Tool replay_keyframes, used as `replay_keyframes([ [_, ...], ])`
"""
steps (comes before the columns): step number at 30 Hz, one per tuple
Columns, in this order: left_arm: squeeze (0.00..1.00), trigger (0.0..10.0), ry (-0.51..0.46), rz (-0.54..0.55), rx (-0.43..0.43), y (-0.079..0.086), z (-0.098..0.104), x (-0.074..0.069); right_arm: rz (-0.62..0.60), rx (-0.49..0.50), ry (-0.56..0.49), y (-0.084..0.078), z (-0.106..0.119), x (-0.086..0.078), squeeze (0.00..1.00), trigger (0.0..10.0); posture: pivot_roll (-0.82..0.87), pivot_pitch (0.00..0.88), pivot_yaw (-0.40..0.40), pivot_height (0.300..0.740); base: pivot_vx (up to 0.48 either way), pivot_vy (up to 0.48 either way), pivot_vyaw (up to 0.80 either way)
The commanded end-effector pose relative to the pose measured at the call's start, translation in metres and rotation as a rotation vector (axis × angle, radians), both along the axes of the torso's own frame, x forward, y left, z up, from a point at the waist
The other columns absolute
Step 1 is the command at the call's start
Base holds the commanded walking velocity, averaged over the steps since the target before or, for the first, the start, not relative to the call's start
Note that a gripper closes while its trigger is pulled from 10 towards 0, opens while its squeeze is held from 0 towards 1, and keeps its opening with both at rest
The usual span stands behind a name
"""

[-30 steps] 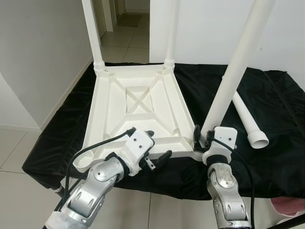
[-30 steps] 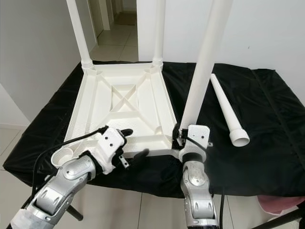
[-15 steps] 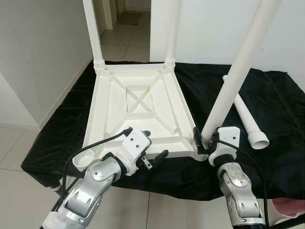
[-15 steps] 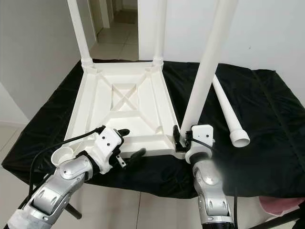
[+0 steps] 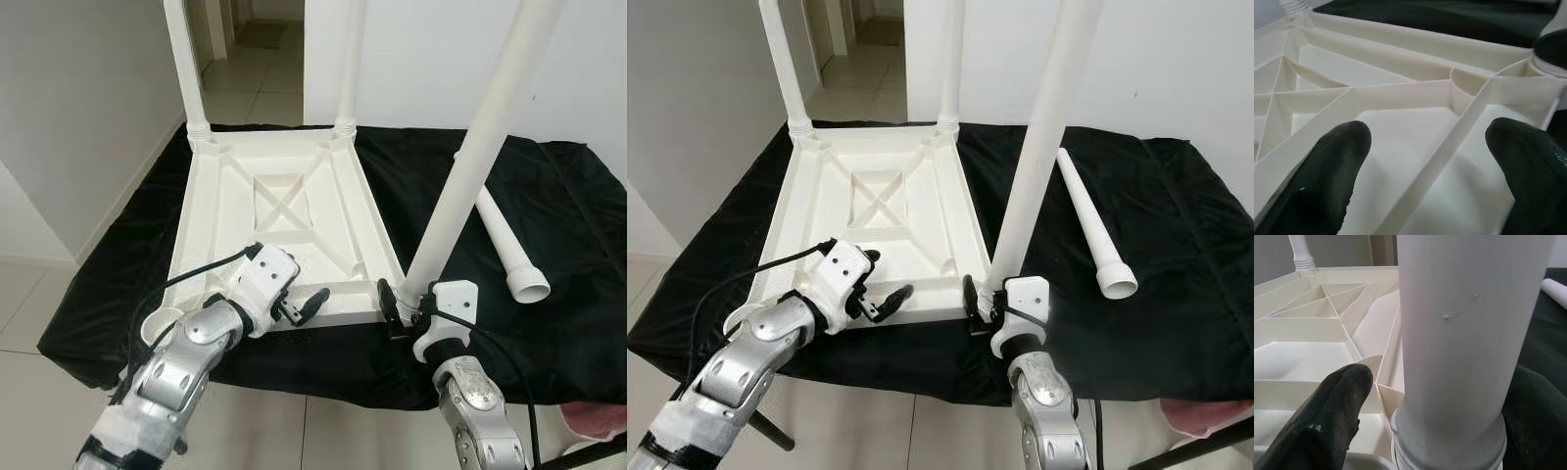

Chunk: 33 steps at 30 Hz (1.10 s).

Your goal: Building children table

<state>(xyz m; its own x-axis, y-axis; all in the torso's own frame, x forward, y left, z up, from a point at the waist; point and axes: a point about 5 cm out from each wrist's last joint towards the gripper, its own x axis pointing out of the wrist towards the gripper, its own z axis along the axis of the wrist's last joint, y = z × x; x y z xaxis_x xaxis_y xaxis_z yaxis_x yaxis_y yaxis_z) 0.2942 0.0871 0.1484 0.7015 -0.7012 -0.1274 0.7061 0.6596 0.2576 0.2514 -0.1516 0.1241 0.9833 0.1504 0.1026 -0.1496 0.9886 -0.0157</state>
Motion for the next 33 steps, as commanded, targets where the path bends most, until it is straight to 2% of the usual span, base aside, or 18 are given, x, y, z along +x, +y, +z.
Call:
replay_keyframes([
  [1, 0.0, 10.0, -0.011, 0.058, 0.022, 0.006, -0.002, 0.005, 0.015, 0.001, 0.003, 0.001, -0.002, -0.004, 0.0, 10.0, -0.05, 0.032, 0.03, 0.74, 0.0, 0.0, 0.0],
  [5, 0.0, 10.0, -0.008, 0.081, 0.032, 0.009, -0.003, 0.013, 0.005, -0.021, 0.012, -0.004, -0.006, -0.012, 0.0, 10.0, -0.07, 0.033, 0.029, 0.74, 0.0, 0.0, 0.0],
  [7, 0.0, 10.0, 0.042, 0.083, 0.022, 0.011, -0.006, 0.017, 0.002, -0.033, 0.01, -0.006, -0.005, -0.016, 0.0, 10.0, -0.07, 0.038, 0.025, 0.74, 0.0, 0.0, 0.0],
  [15, 0.0, 10.0, 0.12, 0.031, -0.014, 0.014, -0.004, 0.02, 0.013, -0.045, 0.001, -0.007, -0.003, -0.015, 0.0, 10.0, -0.07, 0.037, 0.022, 0.74, 0.0, 0.0, 0.0],
  [20, 0.0, 10.0, 0.147, -0.006, 0.018, 0.014, -0.008, 0.02, 0.02, -0.058, 0.008, -0.007, -0.004, -0.014, 0.0, 10.0, -0.08, 0.037, 0.018, 0.74, 0.0, 0.0, 0.0],
  [23, 0.0, 10.0, 0.193, 0.007, 0.03, 0.014, -0.013, 0.021, 0.022, -0.062, 0.006, -0.009, -0.003, -0.015, 0.0, 10.0, -0.08, 0.046, 0.014, 0.74, 0.0, 0.0, 0.0],
  [24, 0.0, 10.0, 0.236, 0.016, 0.052, 0.014, -0.019, 0.022, 0.024, -0.068, 0.006, -0.01, -0.003, -0.015, 0.0, 10.0, -0.08, 0.042, 0.017, 0.74, 0.0, 0.0, 0.0],
  [26, 0.0, 10.0, 0.236, 0.016, 0.052, 0.014, -0.019, 0.022, 0.024, -0.068, 0.006, -0.01, -0.003, -0.015, 0.0, 10.0, -0.08, 0.042, 0.017, 0.74, 0.0, 0.0, 0.0],
  [30, 0.0, 10.0, 0.288, 0.04, 0.117, 0.012, -0.03, 0.023, 0.014, -0.066, 0.001, -0.009, -0.003, -0.014, 0.0, 10.0, -0.08, 0.052, 0.027, 0.74, 0.0, 0.0, 0.0],
  [33, 0.0, 10.0, 0.294, 0.046, 0.131, 0.011, -0.032, 0.024, 0.013, -0.064, 0.001, -0.007, -0.003, -0.014, 0.0, 10.0, -0.09, 0.053, 0.041, 0.74, 0.0, 0.0, 0.0],
])
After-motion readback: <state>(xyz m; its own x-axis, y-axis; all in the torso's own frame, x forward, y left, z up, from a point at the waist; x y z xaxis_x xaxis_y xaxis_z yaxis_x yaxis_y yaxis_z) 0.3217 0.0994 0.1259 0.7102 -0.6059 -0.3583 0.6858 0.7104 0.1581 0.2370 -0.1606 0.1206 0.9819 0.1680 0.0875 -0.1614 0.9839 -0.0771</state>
